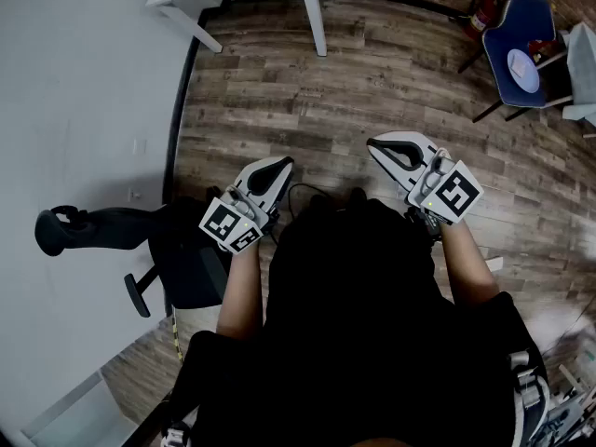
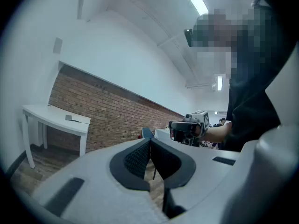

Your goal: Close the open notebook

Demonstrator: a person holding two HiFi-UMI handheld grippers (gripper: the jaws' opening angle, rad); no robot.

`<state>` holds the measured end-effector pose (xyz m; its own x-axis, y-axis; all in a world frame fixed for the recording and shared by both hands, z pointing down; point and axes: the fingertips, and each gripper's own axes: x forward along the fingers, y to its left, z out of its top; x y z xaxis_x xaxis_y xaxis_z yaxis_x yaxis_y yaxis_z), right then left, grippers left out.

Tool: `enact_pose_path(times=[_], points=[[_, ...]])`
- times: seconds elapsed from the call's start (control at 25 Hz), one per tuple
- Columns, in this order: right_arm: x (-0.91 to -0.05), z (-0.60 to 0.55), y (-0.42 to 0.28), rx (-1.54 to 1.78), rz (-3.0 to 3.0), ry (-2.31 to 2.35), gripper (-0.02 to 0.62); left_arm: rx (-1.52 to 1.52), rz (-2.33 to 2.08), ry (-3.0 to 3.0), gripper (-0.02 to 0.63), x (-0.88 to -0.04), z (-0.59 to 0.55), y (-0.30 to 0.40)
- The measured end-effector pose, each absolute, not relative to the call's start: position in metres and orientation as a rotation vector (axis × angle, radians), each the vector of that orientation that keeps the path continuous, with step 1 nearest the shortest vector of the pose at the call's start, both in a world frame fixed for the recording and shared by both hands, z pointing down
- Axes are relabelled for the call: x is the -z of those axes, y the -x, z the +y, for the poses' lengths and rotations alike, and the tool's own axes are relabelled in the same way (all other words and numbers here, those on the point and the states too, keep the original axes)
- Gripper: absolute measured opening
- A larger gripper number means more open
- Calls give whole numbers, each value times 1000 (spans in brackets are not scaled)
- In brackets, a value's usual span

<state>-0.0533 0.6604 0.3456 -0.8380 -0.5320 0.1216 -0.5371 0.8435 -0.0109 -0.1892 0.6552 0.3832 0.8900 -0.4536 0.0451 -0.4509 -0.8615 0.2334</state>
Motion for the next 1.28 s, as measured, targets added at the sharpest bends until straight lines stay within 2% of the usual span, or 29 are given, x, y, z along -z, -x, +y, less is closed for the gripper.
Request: enact_pose_path(times=[0.76, 1.28], points=[[-350, 663, -4, -137, -2975, -708, 2, 21, -652, -2838, 17, -373, 648, 118], [-370, 626, -4, -251, -3002, -722, 2, -26, -713, -2765, 17, -399, 611, 141]])
